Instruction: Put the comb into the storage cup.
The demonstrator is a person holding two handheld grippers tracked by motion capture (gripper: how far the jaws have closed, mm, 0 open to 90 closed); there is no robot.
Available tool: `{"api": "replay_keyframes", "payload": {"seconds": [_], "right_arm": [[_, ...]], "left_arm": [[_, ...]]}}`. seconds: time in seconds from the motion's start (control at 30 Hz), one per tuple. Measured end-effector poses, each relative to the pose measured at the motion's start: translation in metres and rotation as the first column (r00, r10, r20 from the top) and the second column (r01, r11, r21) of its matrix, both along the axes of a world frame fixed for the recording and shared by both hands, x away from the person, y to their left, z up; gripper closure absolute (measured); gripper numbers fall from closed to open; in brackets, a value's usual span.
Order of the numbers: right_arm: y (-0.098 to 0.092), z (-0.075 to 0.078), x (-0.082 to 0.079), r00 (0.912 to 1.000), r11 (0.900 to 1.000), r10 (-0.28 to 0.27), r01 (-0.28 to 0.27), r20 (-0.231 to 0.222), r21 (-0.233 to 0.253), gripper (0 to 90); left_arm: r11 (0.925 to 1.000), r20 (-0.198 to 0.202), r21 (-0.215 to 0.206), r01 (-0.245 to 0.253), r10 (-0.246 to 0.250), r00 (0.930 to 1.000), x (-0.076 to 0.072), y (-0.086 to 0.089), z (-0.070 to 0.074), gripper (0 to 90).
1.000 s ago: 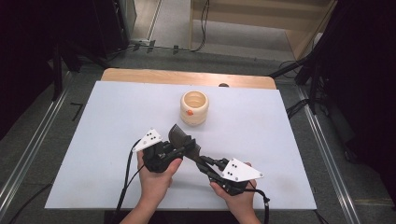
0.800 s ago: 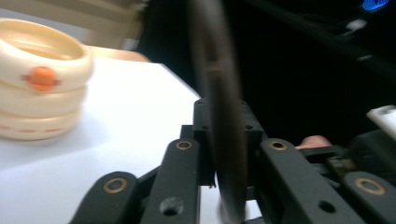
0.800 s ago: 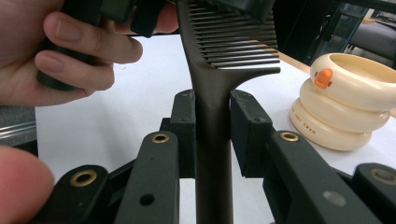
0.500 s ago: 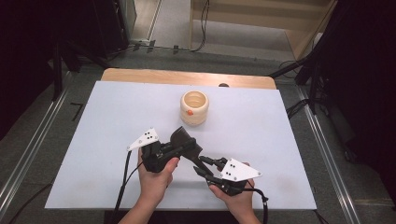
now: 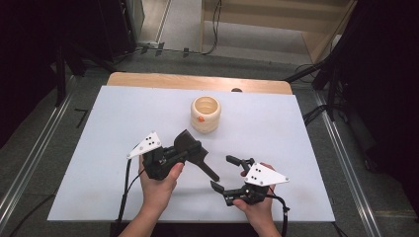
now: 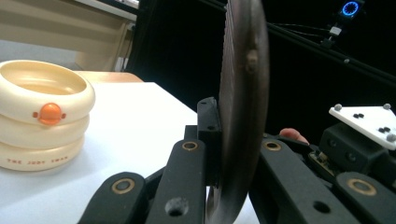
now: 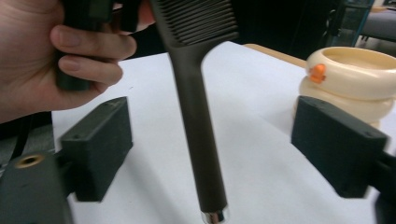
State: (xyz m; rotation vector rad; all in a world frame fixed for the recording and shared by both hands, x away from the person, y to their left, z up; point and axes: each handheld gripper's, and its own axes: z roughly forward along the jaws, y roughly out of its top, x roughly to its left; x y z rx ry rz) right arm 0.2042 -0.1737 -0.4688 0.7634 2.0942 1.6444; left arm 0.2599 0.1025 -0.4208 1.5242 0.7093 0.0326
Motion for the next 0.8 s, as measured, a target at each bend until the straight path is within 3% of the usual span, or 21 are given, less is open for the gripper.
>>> {"api": "replay_keyframes", "payload": {"seconds": [0.13,0.8], "right_arm": [[-0.006,-0.001,0.002,0.9997,1.000,-0.023,0.023,-0.011,0.019,1.0],[-0.034,-0.009,0.010,0.9933,0.994,-0.113,0.113,-0.027,0.012,0.0]], "left_arm": [[1.0000,0.012,0.006,-0.006,0.006,0.9999,0.002,0.004,0.001,86.2],[0.9989,0.039,0.010,-0.045,0.045,0.9982,0.009,0.014,0.012,86.2]]}}
